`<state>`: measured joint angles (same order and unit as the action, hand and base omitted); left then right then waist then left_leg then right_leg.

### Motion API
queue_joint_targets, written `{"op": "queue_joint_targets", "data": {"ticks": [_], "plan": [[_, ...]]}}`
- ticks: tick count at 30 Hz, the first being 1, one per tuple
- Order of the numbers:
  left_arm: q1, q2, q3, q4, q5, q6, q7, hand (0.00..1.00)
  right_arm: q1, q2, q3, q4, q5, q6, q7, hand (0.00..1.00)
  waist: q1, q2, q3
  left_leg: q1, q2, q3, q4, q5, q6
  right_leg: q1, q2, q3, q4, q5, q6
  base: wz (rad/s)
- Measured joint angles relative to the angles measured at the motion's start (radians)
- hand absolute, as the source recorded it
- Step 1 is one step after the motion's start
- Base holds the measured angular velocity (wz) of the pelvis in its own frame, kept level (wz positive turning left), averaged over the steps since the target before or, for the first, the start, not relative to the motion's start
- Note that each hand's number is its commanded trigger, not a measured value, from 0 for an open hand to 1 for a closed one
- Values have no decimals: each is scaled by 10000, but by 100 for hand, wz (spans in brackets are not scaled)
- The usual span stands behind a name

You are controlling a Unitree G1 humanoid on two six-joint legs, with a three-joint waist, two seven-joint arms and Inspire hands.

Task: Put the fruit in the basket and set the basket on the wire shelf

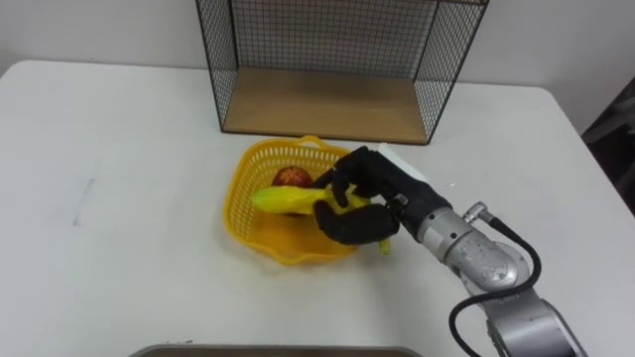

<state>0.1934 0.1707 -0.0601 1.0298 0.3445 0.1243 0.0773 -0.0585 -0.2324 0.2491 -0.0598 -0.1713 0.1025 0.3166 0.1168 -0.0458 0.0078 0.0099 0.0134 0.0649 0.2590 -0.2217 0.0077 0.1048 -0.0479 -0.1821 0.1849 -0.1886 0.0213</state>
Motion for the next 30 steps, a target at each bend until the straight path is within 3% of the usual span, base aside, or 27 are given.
{"op": "queue_joint_targets", "data": {"ticks": [30], "plan": [[-29,-9,77,-107,4,-11,66,0,42,16,-6,117,-18,-6,-245,0,-97,28,14,16,-36,-172,-4,1,1,112,-14,-166,-20,0,1,1]]}}
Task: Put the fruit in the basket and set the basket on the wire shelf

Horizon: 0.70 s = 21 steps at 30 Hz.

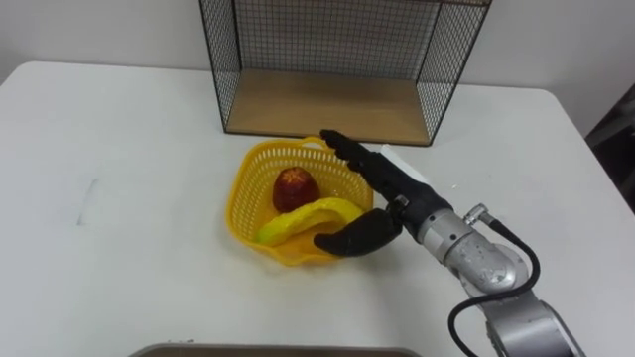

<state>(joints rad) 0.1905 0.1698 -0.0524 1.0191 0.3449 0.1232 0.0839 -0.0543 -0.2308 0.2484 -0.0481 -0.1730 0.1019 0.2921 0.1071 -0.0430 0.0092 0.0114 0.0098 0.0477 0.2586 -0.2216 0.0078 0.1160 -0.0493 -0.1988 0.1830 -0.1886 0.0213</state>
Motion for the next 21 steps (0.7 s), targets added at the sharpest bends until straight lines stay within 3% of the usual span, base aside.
{"op": "queue_joint_targets", "data": {"ticks": [8,14,18,21], "plan": [[28,0,499,1,-114,-19,1,0,11,-18,-454,66,951,-17,-178,0,-235,-117,-79,42,-22,1,-17,3,5,76,-5,52,-113,0,0,0],[344,5,739,36,-321,-137,13,0,12,-27,-1063,7,2077,-16,-748,0,-235,-94,-78,225,4,184,-12,2,5,101,-1,224,-112,0,0,-9],[538,19,1028,648,-793,-305,163,0,47,-21,-1460,-174,2723,-25,-1377,0,-251,-39,-66,263,17,293,-51,2,7,106,1,326,-107,3,4,-8],[795,6,1405,770,-810,-458,247,0,472,-29,-1932,-520,3288,-390,-1503,0,-292,15,-111,265,22,301,-31,-4,9,107,2,328,-116,8,8,0]]}}
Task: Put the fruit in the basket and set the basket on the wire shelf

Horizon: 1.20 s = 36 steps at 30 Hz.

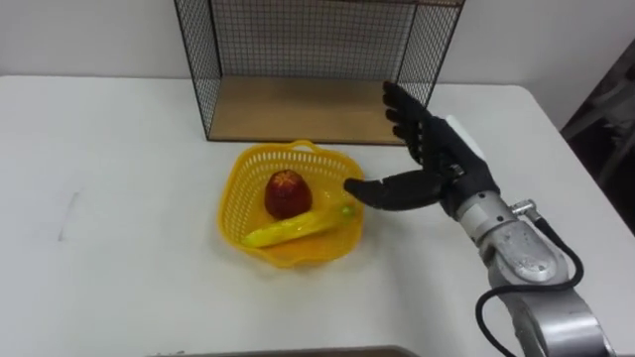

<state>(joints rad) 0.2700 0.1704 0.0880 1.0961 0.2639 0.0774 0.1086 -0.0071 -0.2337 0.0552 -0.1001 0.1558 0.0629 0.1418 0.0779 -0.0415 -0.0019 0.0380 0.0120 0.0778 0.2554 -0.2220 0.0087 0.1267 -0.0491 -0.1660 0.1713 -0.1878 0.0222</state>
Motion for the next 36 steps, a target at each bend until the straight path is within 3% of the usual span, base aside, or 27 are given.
{"op": "queue_joint_targets", "data": {"ticks": [2,7,11,16,20,23,27,30,34,36], "plan": [[39,6,292,219,-297,-86,28,0,225,-19,-193,1,390,-147,-116,0,-18,87,-38,2,3,1,9,-3,4,1,-2,1,1,5,4,0],[175,17,1128,696,-2063,-443,478,0,628,-74,-497,0,903,-192,-654,0,-3,426,-36,4,21,57,-48,-3,6,6,4,62,46,8,0,-2],[362,21,1922,706,-3394,-558,993,0,951,-319,-633,0,1147,-193,-988,0,66,500,-48,48,18,63,-41,-2,7,12,0,135,109,8,1,-2],[549,22,2707,700,-4756,-575,1983,0,1412,-298,-781,-11,1267,-191,-1332,0,121,533,-19,40,9,11,-35,5,13,-7,-4,140,108,-7,9,0],[566,52,3396,549,-5981,-627,2963,0,1438,-313,-806,-36,1744,-191,-1723,0,175,565,-46,61,-8,35,-75,10,21,-41,3,272,-9,-8,9,-1],[749,72,3701,-335,-6692,-656,3930,0,1512,-317,-805,-52,2112,-191,-2140,0,243,601,-70,106,-22,29,-156,20,31,-34,-2,240,-18,1,18,1],[803,76,4112,-2627,-7073,-792,5450,0,1707,-321,-856,-46,2052,-190,-2553,0,377,703,-72,187,-29,-23,-191,22,32,12,-5,242,-7,4,18,3],[724,82,4210,-4449,-7019,-1095,6465,0,1902,-267,-868,-51,1765,-191,-2619,0,397,791,-41,261,-48,-24,-325,42,28,100,-9,241,-17,4,19,0],[680,79,4134,-7617,-6659,-1370,7636,0,2400,-251,-866,-124,1743,-191,-2642,0,481,711,-56,162,-42,-25,-331,46,21,-25,-3,246,-6,0,25,-2],[744,-62,4046,-8124,-5966,-1271,8159,0,2517,-224,-881,-116,1700,-210,-2629,0,465,699,-38,103,-47,-7,-318,48,24,-33,-8,241,-11,2,23,0]]}}
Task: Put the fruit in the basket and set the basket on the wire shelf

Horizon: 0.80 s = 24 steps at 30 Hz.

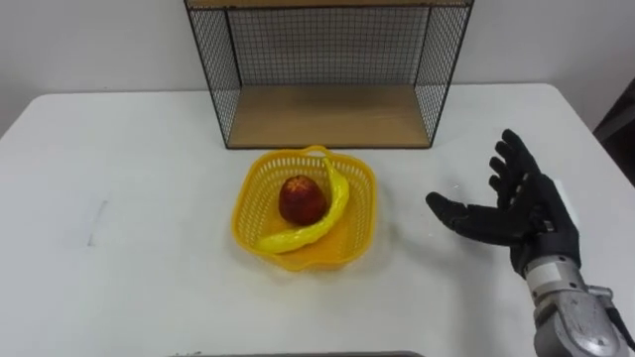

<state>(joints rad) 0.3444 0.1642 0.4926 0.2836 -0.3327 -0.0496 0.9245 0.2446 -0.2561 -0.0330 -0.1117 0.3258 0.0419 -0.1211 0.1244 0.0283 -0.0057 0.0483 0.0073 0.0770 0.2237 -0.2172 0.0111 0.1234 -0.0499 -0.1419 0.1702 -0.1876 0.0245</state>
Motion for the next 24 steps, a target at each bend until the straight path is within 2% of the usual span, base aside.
{"op": "queue_joint_targets", "data": {"ticks": [1,2,4,8,9,12,16,19,22,24], "plan": [[5,-43,-132,-827,6,-30,142,0,159,61,-35,61,-3,-2,-20,0,53,-78,-28,2,3,-44,96,0,0,-16,6,-42,-3,0,0,11],[-19,-39,-223,-1272,6,-58,187,0,162,103,-31,116,6,-2,-3,0,47,-104,-16,-9,1,-114,149,0,-1,-18,6,-100,-12,1,-1,23],[-231,86,-817,-2351,225,-491,126,0,156,347,37,136,-73,-101,108,0,25,-55,5,26,-27,-286,183,0,-1,92,-8,-262,-9,1,-1,22],[-448,120,-1550,-3382,822,-836,-485,0,161,571,92,156,-343,-376,474,0,-216,93,145,38,-39,-356,149,-4,-2,183,-12,-363,-20,0,1,7],[-549,122,-1812,-3649,938,-915,-756,0,161,574,115,225,-339,-472,501,0,-337,78,149,-54,-39,-382,177,-1,-5,175,-10,-387,-19,-1,1,4],[-781,121,-2503,-3880,1013,-1126,-1618,0,168,581,133,268,-157,-516,731,0,-439,111,150,-125,-32,-345,157,26,-28,104,-2,-379,-28,-1,0,-2],[-1150,114,-3586,-3880,1019,-1127,-2947,0,133,703,257,661,-159,-854,890,0,-512,-6,153,-26,-25,-226,144,49,-26,41,-4,-304,-3,0,-1,-6],[-1155,103,-4401,-3876,992,-1126,-3903,0,130,811,687,812,-159,-1068,967,0,-691,-111,187,-13,-34,-223,140,49,-23,95,-9,-266,-10,0,0,-1],[-1193,74,-5044,-3800,823,-1124,-4825,0,89,899,890,1012,-123,-1106,1123,0,-778,-151,192,-14,-35,-192,147,49,-23,86,-9,-216,-6,0,0,0],[-1192,69,-5277,-3772,683,-1125,-5376,0,78,969,977,1102,-128,-1179,1204,0,-892,-152,201,31,-34,-195,146,49,-22,139,-9,-209,-7,0,0,0]]}}
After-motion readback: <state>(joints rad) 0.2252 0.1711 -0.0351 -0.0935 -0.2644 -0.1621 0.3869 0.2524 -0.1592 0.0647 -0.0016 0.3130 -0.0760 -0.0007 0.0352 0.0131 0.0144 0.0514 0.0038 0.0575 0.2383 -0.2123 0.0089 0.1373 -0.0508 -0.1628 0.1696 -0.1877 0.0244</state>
